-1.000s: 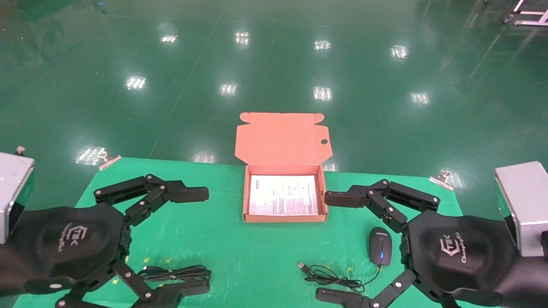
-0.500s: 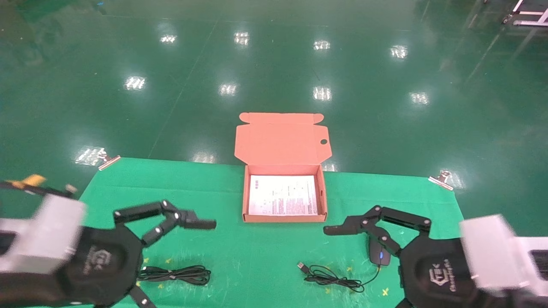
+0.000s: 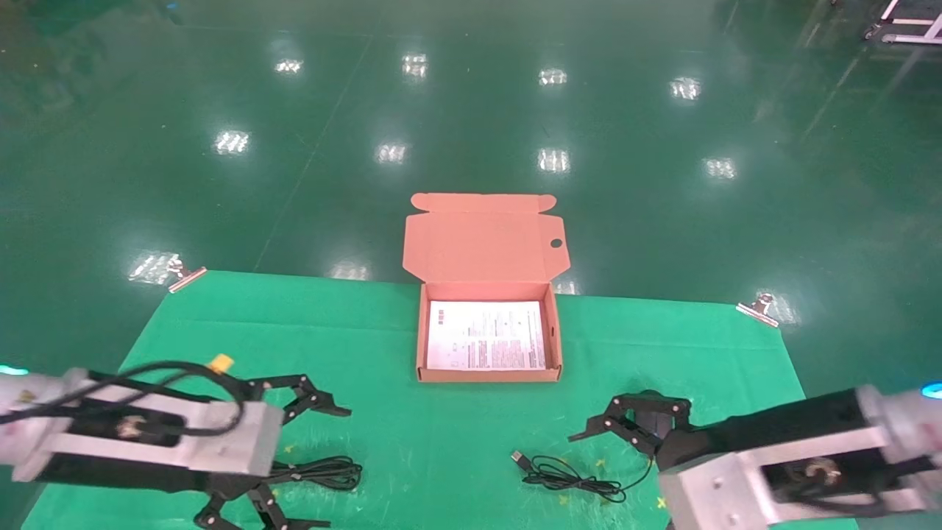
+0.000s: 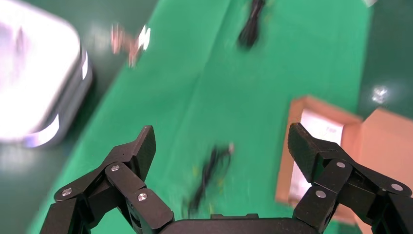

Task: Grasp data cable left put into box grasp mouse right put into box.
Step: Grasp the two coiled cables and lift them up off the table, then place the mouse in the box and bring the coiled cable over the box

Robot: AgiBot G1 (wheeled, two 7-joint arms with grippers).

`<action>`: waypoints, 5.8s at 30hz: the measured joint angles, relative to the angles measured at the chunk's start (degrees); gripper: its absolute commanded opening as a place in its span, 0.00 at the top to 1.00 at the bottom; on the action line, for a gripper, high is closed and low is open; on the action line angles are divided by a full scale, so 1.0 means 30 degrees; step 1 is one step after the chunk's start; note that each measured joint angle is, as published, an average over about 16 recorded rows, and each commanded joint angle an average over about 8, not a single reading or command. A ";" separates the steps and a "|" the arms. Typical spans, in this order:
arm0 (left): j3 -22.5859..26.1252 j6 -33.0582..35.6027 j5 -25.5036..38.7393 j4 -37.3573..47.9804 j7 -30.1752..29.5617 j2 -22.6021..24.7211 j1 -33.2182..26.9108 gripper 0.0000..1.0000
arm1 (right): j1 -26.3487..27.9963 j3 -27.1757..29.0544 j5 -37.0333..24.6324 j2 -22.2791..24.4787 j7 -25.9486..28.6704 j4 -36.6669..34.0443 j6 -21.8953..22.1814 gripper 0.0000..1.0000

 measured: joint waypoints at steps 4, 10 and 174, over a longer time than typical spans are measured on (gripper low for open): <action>0.1030 -0.0433 0.2341 -0.0119 0.0187 0.0692 -0.0214 0.00 | 0.0609 -0.1348 -0.2198 -0.0549 -0.0619 0.0023 0.0358 0.00; 0.2325 -0.1480 0.5654 -0.0185 0.0239 0.1664 -0.0043 0.00 | 0.0627 -0.2688 -0.4926 -0.1179 -0.0825 0.0008 0.1369 0.00; 0.0292 -1.4223 1.6222 0.6006 -0.4242 0.5500 -0.1668 1.00 | 0.4221 -0.0034 -0.6103 -0.9494 -0.3642 -1.0636 1.3362 1.00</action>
